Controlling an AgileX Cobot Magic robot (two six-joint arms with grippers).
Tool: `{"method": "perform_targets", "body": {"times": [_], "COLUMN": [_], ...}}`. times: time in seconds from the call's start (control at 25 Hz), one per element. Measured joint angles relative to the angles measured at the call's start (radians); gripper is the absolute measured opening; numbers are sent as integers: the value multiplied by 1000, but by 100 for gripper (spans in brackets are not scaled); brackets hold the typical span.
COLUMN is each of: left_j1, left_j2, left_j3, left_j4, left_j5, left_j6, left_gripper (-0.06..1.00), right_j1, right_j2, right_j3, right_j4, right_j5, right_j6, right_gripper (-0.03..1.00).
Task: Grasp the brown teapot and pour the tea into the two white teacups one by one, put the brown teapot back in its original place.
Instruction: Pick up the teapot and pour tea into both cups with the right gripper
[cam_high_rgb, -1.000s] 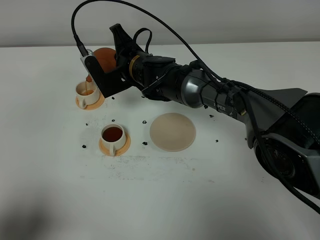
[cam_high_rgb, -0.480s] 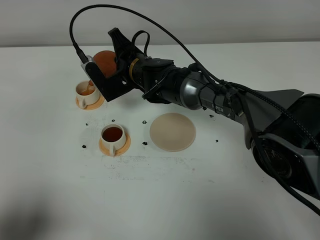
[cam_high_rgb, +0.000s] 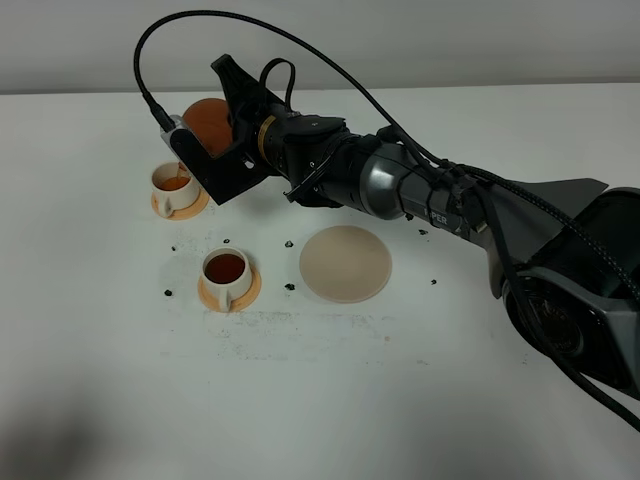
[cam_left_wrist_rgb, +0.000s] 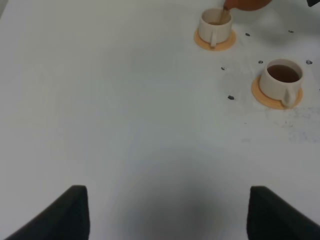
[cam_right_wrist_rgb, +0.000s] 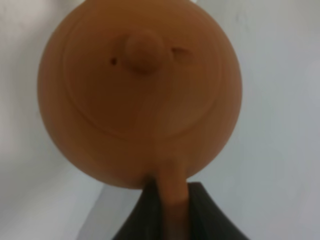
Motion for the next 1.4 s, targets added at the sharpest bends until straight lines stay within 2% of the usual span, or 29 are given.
{"method": "perform_targets", "body": {"times": [1.4], "left_j1": [0], "left_j2": [0], "left_j3": [0], "left_j4": [0], "left_j5": [0], "left_j6": [0], "left_gripper": [66], "right_j1": [0], "right_j2": [0], "right_j3": [0], "right_j4": [-97], "right_j5": [-30], "right_j6": [0], "right_gripper": [11]}}
